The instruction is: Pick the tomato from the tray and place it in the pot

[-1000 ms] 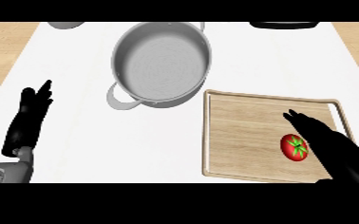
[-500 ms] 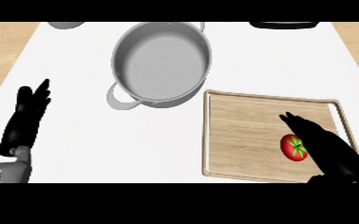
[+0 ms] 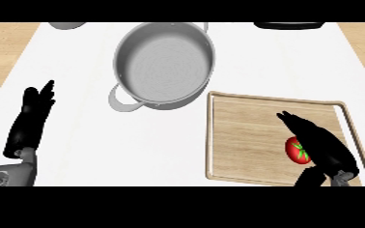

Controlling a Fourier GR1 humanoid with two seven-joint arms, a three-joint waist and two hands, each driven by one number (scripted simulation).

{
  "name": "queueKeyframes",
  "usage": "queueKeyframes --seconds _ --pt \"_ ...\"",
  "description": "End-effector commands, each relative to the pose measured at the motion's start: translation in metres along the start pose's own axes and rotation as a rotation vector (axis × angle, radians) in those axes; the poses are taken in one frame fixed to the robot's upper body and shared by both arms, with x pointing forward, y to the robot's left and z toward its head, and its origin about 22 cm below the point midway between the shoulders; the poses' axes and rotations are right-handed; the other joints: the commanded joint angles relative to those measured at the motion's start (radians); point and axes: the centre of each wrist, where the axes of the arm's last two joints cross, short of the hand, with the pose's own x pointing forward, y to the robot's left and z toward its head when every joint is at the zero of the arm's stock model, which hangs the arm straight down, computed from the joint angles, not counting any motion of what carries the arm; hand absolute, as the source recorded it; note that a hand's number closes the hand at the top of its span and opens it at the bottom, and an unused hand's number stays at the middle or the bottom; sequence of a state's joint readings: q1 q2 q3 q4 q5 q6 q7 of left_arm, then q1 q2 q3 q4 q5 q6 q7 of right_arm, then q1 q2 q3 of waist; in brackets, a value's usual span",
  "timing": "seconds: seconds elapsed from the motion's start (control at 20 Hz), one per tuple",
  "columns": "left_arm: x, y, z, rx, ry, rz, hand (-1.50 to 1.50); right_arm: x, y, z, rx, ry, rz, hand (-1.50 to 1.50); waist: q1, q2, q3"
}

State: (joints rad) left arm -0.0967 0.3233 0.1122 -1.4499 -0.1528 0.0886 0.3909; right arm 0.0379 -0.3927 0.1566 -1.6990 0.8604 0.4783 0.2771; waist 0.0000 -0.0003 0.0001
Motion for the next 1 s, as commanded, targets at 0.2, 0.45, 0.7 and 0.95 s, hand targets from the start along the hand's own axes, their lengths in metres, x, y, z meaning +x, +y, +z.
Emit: queueKeyframes --seconds 0.2,0.45,0.7,0.95 --pt "0.02 0.011 0.012 -0.007 0.003 0.003 0.0 -0.015 0.021 -0.015 0.01 0.002 -0.003 -1.5 0.001 0.0 0.0" --pt "-0.006 0.005 -0.012 0.007 0.001 -0.002 0.0 -0.01 -0.004 -0.023 -0.051 -0.065 -0.019 1.5 0.0 0.001 0.0" --pt "0.0 0.007 0.004 0.007 -0.011 0.006 0.0 -0.003 0.009 -0.024 -0.145 -0.103 0.082 1.5 0.003 0.0 0.0" --pt "-0.001 0.0 0.009 0.0 0.007 -0.004 0.0 0.008 -0.008 -0.011 -0.211 -0.125 0.112 1.5 0.001 -0.001 0.0"
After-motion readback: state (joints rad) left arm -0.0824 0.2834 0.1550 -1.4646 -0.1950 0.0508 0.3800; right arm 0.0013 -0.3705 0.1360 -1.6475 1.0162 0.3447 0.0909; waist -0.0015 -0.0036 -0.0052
